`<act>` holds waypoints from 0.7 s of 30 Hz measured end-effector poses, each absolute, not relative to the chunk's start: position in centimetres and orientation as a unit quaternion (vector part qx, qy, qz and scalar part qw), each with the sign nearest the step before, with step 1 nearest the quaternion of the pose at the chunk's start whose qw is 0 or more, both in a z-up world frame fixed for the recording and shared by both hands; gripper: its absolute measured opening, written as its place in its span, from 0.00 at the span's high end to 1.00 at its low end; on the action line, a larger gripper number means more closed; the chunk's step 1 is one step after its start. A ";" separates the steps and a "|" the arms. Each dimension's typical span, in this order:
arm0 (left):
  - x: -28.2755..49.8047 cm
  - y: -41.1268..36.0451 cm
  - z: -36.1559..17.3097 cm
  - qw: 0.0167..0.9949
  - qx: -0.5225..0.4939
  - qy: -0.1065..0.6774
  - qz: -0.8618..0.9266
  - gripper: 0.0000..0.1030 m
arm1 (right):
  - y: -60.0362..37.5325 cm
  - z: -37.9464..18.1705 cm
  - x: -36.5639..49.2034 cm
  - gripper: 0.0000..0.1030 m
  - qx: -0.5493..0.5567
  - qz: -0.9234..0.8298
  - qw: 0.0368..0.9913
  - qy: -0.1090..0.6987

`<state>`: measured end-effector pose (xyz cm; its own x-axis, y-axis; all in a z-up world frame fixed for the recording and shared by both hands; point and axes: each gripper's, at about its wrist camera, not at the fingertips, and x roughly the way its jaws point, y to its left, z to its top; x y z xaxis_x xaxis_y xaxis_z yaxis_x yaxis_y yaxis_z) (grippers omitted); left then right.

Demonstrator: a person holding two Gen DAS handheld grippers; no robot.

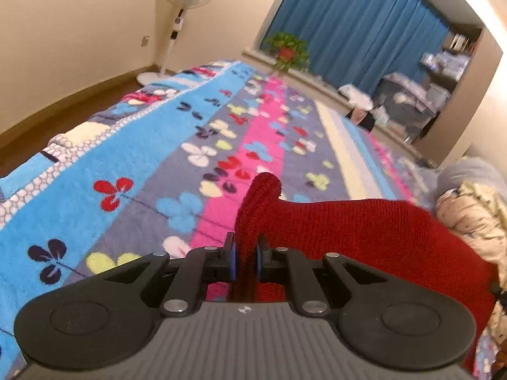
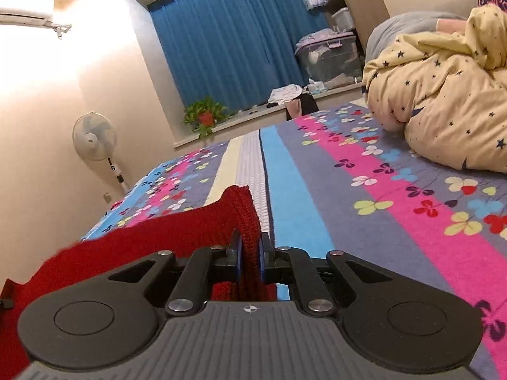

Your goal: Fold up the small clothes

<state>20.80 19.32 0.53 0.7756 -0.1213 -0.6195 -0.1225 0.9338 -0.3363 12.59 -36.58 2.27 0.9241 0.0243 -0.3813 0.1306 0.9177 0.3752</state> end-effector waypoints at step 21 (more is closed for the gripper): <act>24.5 19.8 -4.8 0.870 -0.192 0.452 0.047 0.74 | -36.0 -5.5 20.1 0.76 0.193 -0.104 0.903 0.369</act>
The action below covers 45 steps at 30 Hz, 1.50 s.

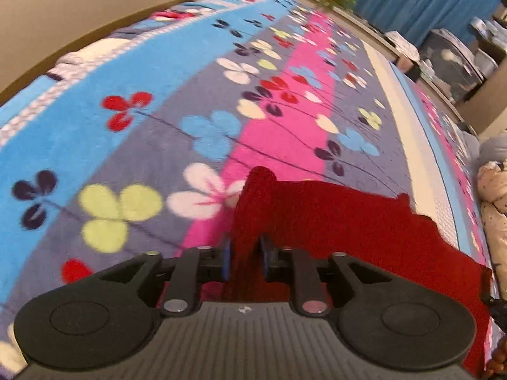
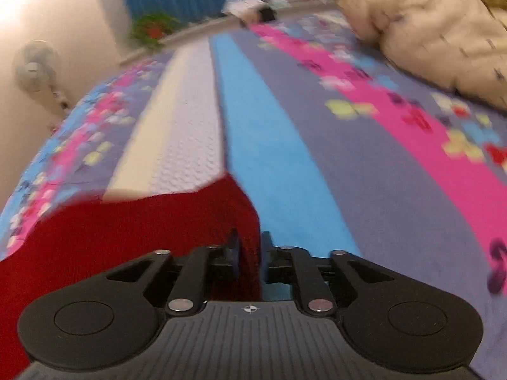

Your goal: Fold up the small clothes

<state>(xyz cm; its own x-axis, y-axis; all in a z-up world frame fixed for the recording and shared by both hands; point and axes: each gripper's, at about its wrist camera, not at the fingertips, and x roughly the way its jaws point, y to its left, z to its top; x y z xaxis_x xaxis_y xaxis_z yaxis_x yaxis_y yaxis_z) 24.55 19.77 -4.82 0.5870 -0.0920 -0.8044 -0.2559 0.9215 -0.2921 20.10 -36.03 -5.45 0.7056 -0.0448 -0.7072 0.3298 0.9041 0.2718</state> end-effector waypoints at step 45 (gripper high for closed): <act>8.8 16.3 -3.1 0.850 -0.139 0.507 -0.037 0.76 | -33.7 -2.3 0.3 0.78 0.245 -0.053 0.886 0.391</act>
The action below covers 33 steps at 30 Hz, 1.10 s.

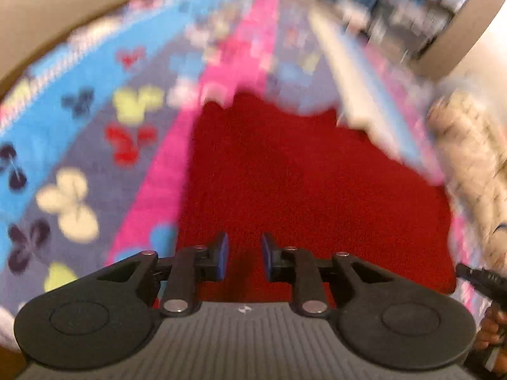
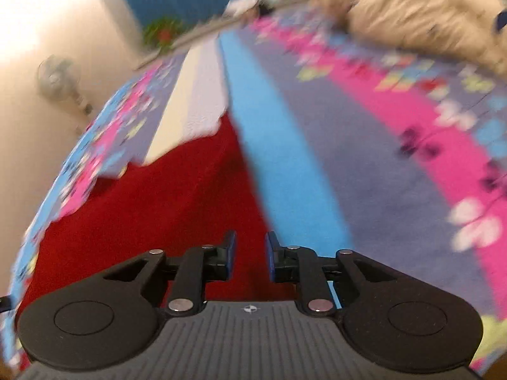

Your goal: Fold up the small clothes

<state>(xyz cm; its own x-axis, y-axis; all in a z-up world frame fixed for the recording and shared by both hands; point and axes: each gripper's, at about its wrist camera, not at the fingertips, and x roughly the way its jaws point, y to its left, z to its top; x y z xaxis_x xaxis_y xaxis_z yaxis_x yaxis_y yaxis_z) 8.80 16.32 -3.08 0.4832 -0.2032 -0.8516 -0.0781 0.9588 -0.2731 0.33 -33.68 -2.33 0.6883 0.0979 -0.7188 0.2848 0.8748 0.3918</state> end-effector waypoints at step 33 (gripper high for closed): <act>9.4 10.6 -3.8 0.873 -0.026 0.485 -0.050 0.62 | -28.3 -4.2 3.8 0.62 0.063 -0.053 0.897 0.435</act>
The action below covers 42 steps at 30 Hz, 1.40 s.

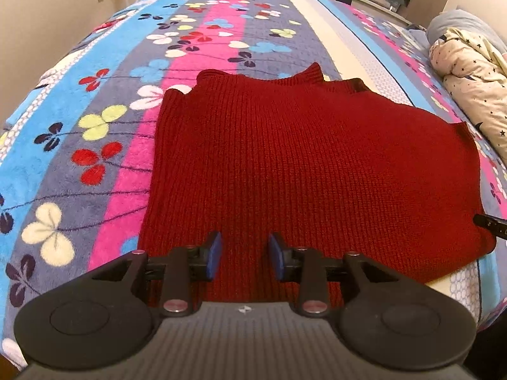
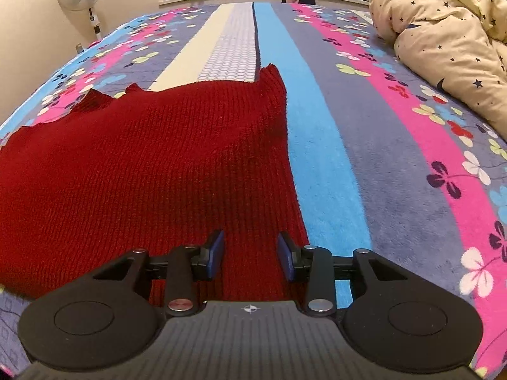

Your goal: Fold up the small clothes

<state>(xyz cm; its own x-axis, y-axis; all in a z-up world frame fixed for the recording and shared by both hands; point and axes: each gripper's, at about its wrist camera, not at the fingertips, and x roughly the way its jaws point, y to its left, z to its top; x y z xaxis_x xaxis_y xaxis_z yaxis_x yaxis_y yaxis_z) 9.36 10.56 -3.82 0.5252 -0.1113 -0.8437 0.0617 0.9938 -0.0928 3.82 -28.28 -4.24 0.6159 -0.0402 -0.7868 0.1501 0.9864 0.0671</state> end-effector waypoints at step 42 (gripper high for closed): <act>3.7 12.3 -4.4 0.859 -0.136 0.483 0.098 0.33 | -27.5 -4.3 3.9 0.58 0.016 -0.058 0.884 0.464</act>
<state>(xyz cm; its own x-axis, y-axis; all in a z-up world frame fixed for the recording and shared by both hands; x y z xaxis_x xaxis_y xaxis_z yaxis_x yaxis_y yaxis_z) 3.67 12.31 -4.43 0.5142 0.0372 -0.8568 -0.3001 0.9437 -0.1391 3.89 -27.48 -4.31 0.5620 -0.0868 -0.8226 0.1174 0.9928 -0.0246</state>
